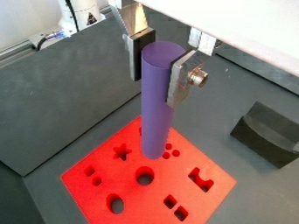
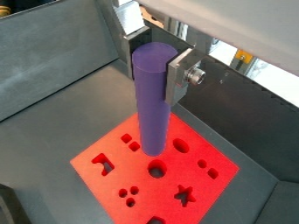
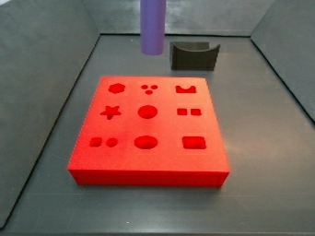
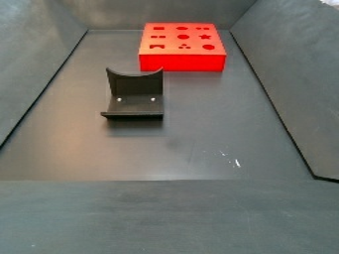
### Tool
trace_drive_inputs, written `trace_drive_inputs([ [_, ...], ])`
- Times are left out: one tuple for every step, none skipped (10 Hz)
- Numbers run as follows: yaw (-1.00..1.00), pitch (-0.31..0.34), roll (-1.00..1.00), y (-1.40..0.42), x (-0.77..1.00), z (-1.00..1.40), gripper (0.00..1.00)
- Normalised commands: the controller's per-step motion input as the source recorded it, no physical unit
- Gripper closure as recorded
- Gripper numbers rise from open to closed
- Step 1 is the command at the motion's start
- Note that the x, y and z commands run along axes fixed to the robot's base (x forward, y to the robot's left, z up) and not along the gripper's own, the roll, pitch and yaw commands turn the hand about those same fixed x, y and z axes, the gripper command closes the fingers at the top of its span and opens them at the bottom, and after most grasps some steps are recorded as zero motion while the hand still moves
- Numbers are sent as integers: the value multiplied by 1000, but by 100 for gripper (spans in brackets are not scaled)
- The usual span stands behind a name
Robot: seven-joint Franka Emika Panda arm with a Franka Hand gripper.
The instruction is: Insert the round object.
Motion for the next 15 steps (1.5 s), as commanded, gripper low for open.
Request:
trace_drive_inputs([
  [0, -56, -64, -91, 49, -129, 100],
  [0, -59, 129, -403, 351, -349, 100],
  [0, -33, 390, -474, 311, -457, 100],
  [0, -4, 441, -426, 280, -394, 100],
  [0, -16, 379, -211, 131, -537, 100],
  [14, 0, 367, -3, 40, -543, 100],
  [0, 0, 133, 0, 0, -454, 100],
  [0, 0, 0, 97, -66, -489, 100],
  [-37, -13, -86, 57, -129, -477, 100],
  [-66, -11, -116, 17, -146, -440, 100],
  [-97, -16, -116, 0, -177, -403, 100],
  [-134, -4, -64, 0, -226, -363, 100],
  [-191, 0, -21, 0, -283, -331, 100],
  [-191, -1, -40, 0, -249, -326, 100],
  [-114, -30, -61, 0, -66, -326, 100],
])
